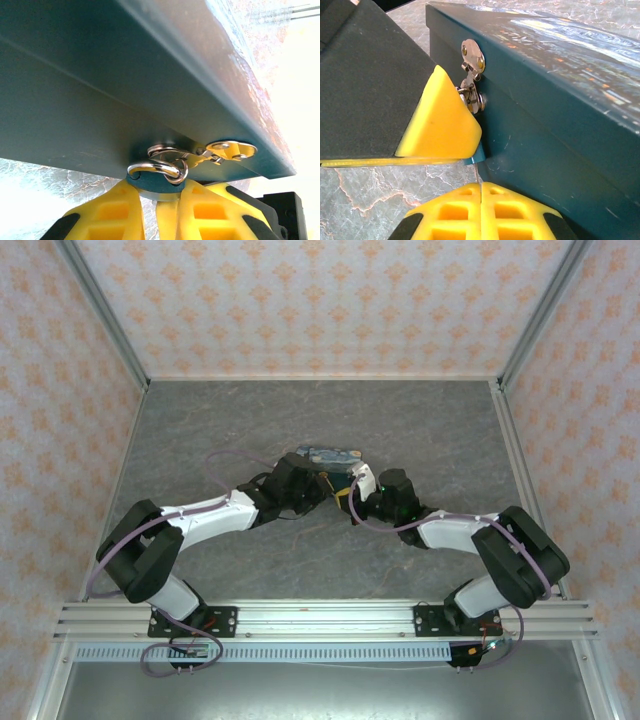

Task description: Unlock the padlock with the key

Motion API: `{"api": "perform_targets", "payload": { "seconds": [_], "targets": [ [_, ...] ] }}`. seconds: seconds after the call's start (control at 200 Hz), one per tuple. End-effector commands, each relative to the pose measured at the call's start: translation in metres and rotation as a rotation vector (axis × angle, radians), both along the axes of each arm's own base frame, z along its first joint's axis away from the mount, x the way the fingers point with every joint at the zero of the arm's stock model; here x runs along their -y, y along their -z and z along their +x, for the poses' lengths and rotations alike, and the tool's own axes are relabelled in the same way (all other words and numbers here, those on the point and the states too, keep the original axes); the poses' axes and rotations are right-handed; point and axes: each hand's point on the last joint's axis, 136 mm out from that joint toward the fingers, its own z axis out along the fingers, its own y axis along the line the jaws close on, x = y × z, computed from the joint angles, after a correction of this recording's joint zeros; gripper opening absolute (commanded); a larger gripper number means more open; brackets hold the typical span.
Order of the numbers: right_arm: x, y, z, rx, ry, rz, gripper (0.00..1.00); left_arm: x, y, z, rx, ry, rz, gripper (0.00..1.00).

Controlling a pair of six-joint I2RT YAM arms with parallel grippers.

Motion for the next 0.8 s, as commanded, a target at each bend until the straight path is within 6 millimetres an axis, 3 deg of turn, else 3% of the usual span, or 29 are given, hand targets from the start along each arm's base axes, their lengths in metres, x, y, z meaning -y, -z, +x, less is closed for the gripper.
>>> {"api": "perform_targets", "payload": {
  "seconds": [0.0, 0.48, 0.796],
  "targets": [
    [-0.008, -0.042, 0.018, 0.183, 0.000, 0.070, 0.00, 0.024, -0.030, -0.008, 0.028, 0.085, -0.098, 0.16],
    [-0.021, -0.061, 0.008, 0.155, -0.085, 0.186, 0.00, 0.027, -0.031, -0.006, 0.025, 0.082, -0.114, 0.16],
    [-0.021, -0.048, 0.002, 0.098, -0.097, 0.196, 0.00, 0.031, -0.026, -0.002, 0.019, 0.061, -0.134, 0.16]
  ]
}}
